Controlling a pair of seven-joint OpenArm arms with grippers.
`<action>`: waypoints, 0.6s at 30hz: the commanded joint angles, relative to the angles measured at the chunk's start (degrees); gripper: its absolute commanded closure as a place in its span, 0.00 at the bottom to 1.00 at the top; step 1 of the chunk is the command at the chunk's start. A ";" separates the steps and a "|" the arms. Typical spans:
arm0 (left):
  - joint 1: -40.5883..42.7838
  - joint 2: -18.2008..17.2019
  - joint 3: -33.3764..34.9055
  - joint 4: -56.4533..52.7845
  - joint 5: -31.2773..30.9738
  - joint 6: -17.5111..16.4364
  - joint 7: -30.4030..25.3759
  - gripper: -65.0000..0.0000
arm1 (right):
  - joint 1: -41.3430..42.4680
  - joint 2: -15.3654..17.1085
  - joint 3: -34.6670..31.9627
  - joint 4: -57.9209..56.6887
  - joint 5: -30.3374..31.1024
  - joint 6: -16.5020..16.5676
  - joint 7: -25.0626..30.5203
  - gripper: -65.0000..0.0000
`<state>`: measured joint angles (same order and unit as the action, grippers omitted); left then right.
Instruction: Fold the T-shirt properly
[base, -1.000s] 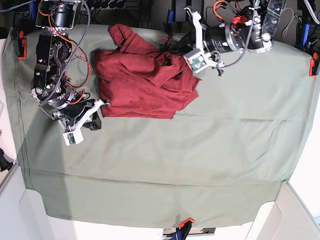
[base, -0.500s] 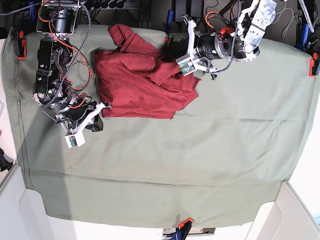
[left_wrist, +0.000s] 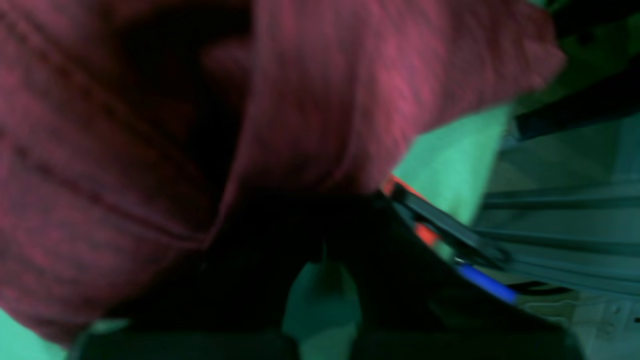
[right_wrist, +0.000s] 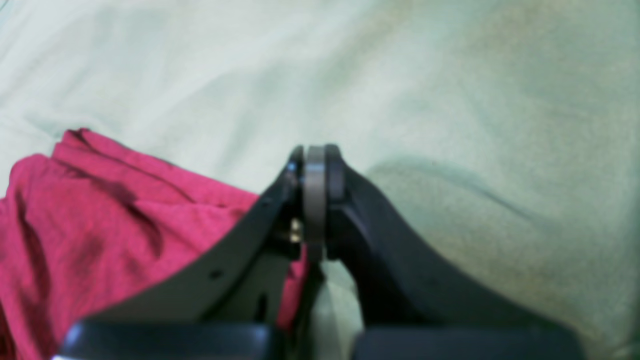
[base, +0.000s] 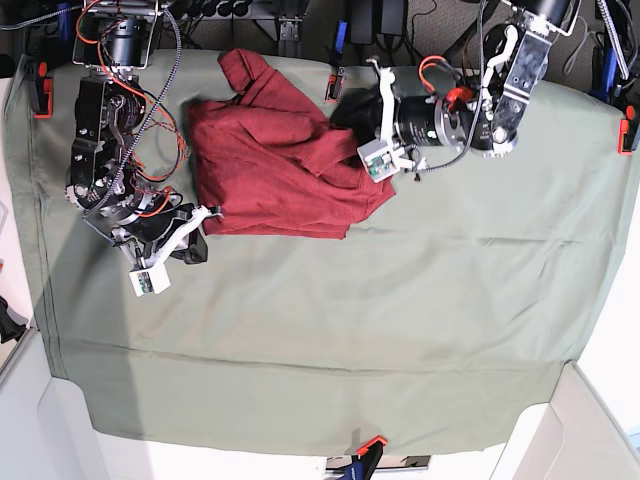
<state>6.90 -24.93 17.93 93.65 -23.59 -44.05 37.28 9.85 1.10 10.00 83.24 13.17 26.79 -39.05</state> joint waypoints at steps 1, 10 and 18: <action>-2.12 -0.76 -0.70 -0.17 4.13 4.05 1.92 1.00 | 1.20 0.15 0.07 0.94 0.76 0.26 1.09 1.00; -9.14 -0.81 -0.70 -6.01 4.37 4.05 1.95 1.00 | 1.20 0.15 0.07 0.94 0.74 0.26 1.07 1.00; -17.03 -0.81 -0.70 -15.61 5.40 4.05 1.11 1.00 | 1.20 0.15 0.04 0.94 0.76 0.26 0.79 1.00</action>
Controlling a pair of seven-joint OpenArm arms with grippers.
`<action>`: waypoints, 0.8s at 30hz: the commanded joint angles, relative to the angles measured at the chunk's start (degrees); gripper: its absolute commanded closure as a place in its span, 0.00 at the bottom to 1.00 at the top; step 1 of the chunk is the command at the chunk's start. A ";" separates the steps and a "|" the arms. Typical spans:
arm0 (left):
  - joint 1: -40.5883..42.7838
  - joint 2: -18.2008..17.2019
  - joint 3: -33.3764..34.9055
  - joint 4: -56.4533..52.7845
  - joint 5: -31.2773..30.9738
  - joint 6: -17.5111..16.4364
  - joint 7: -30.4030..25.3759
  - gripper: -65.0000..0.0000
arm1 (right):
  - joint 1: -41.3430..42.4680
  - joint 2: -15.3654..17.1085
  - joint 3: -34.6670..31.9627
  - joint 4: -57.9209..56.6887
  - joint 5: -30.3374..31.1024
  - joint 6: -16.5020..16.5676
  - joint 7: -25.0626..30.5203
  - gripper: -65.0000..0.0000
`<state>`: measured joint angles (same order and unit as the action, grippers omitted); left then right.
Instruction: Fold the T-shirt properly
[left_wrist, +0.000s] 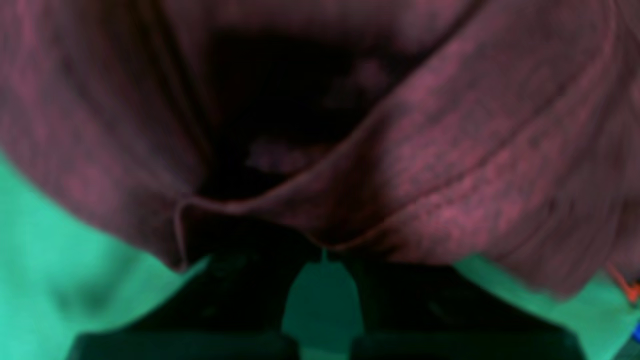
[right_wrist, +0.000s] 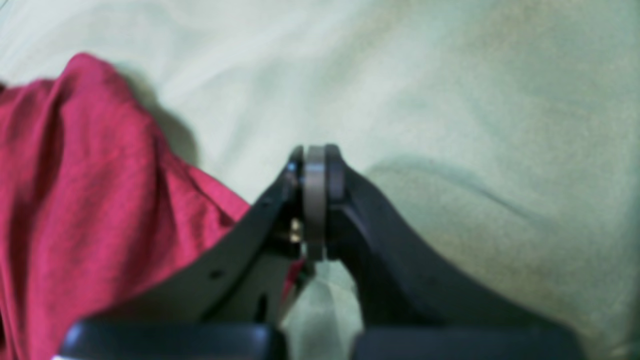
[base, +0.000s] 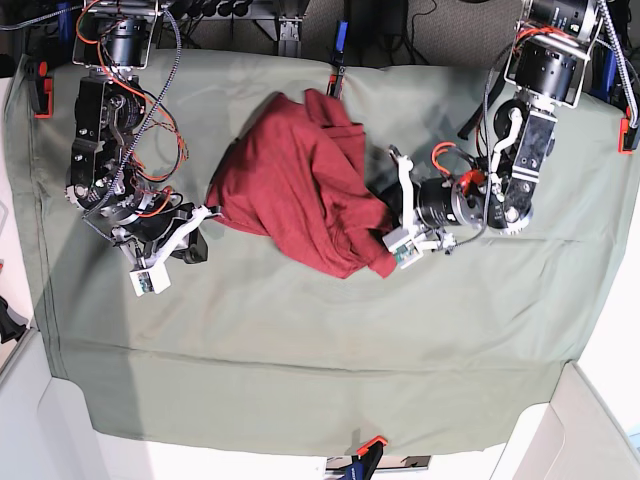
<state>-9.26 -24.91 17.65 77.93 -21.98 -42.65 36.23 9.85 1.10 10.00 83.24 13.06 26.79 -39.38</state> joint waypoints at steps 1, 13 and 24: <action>-2.12 -0.83 -0.42 -1.16 3.78 2.65 1.81 1.00 | 1.20 0.15 0.07 0.94 0.85 0.26 0.90 1.00; -14.51 1.64 -0.39 -17.55 4.81 2.65 -1.27 1.00 | 1.07 -0.02 0.04 0.94 3.39 0.24 -0.46 1.00; -13.49 -9.31 -0.42 -17.29 -15.23 2.65 9.25 1.00 | 0.59 -0.17 -8.17 0.94 6.19 0.44 -1.77 1.00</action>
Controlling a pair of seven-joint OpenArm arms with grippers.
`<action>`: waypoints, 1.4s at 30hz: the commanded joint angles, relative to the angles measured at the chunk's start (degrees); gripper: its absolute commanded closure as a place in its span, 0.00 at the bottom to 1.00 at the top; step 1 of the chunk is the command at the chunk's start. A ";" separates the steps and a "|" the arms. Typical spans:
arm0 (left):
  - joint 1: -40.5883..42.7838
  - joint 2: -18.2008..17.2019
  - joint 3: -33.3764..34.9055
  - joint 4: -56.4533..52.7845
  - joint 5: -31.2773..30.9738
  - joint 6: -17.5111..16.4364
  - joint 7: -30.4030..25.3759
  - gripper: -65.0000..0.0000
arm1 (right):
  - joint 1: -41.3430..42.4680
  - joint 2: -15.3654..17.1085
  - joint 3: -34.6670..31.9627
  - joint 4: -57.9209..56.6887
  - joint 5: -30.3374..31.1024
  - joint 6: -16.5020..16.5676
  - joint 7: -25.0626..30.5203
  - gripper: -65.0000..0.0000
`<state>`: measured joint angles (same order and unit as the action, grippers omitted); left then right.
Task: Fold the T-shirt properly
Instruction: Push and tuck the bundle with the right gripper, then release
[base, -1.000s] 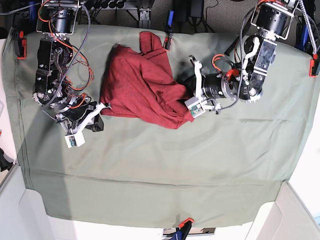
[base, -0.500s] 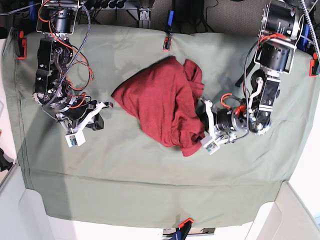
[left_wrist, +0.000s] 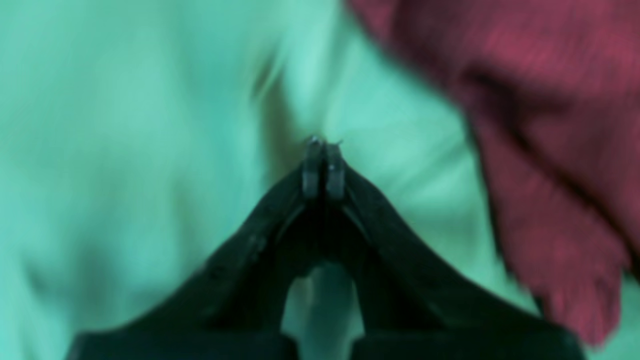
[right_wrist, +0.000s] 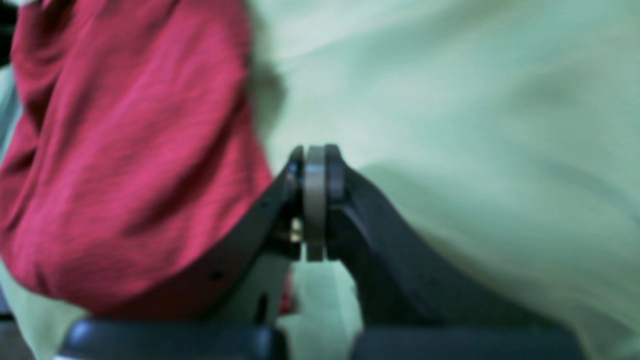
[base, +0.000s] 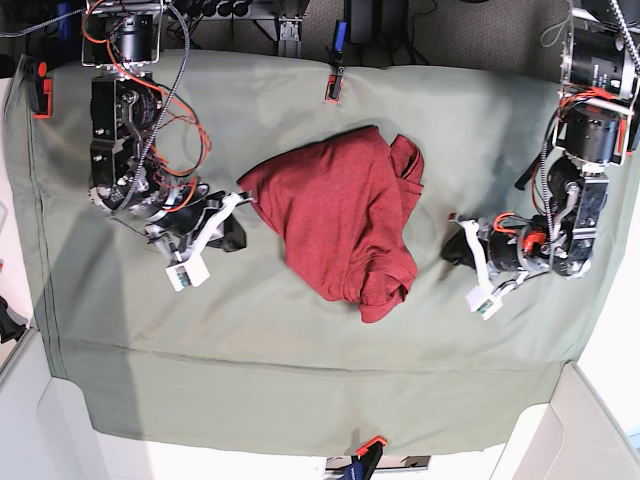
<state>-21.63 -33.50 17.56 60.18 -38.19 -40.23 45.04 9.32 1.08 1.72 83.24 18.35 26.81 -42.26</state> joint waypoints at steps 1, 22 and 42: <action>-0.87 -1.64 -0.33 0.46 -1.36 0.23 1.97 1.00 | 1.09 -0.15 -1.05 0.94 0.90 0.42 1.11 1.00; 14.34 -9.38 -13.18 6.23 -21.09 0.23 11.80 1.00 | -11.13 -4.68 -23.37 0.96 -0.33 2.03 2.27 1.00; 28.79 -9.33 -28.96 25.55 -26.32 0.23 15.61 1.00 | -10.34 -2.56 -14.05 14.05 -0.44 0.85 1.05 1.00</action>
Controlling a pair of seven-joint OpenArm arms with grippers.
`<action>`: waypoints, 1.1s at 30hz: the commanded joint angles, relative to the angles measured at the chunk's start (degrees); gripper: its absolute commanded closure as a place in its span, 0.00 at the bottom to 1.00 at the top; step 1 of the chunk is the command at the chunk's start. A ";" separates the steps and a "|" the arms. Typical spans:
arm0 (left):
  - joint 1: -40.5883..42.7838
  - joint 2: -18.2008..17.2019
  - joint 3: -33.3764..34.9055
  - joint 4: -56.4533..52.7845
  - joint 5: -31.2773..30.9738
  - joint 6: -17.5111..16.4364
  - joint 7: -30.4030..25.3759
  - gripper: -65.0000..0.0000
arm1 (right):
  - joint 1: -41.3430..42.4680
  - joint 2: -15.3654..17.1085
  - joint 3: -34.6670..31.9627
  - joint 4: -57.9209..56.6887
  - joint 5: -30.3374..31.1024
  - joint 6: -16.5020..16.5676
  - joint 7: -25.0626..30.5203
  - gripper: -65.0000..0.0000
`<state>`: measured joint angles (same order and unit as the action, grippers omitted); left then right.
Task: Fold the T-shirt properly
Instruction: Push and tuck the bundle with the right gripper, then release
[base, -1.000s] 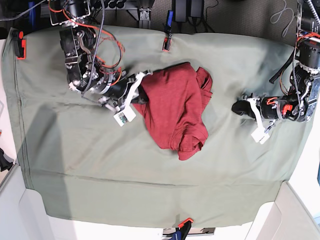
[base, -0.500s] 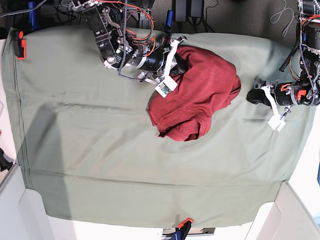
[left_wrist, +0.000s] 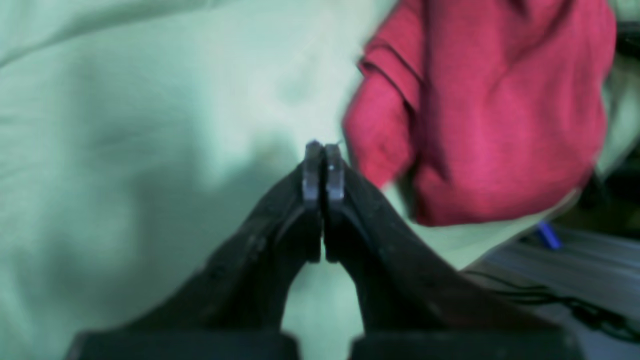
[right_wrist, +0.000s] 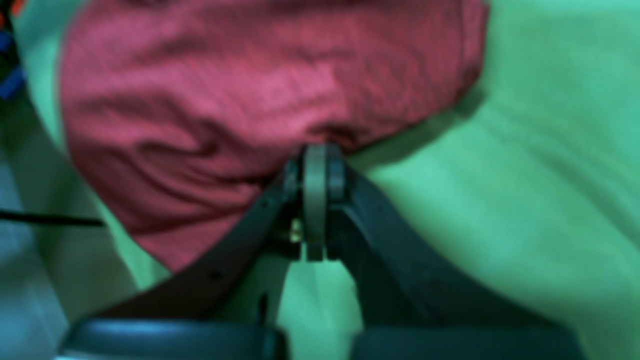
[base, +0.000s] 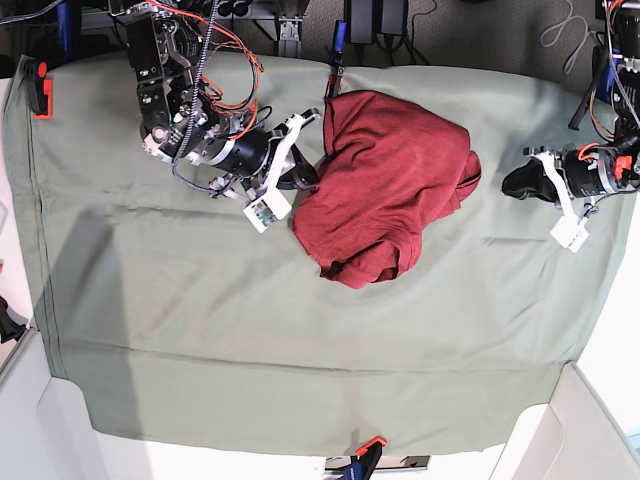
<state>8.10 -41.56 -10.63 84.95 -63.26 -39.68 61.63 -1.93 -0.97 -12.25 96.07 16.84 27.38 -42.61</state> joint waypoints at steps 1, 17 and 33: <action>-0.26 -1.29 -0.76 2.43 -1.22 -0.32 -0.98 1.00 | 1.40 -0.55 0.02 1.25 2.38 0.35 2.40 1.00; 7.21 -1.14 -0.74 6.67 0.57 -0.32 -1.25 1.00 | 23.74 -7.74 -9.07 -26.47 -8.31 -0.72 14.53 1.00; 8.52 -0.37 -1.14 6.67 1.33 -0.32 -0.90 1.00 | 29.38 -7.61 -9.20 -29.33 -7.26 -1.44 7.98 1.00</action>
<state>16.86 -40.64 -10.96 90.85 -60.97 -39.68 61.12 25.85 -8.03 -21.56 65.69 8.60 25.85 -36.40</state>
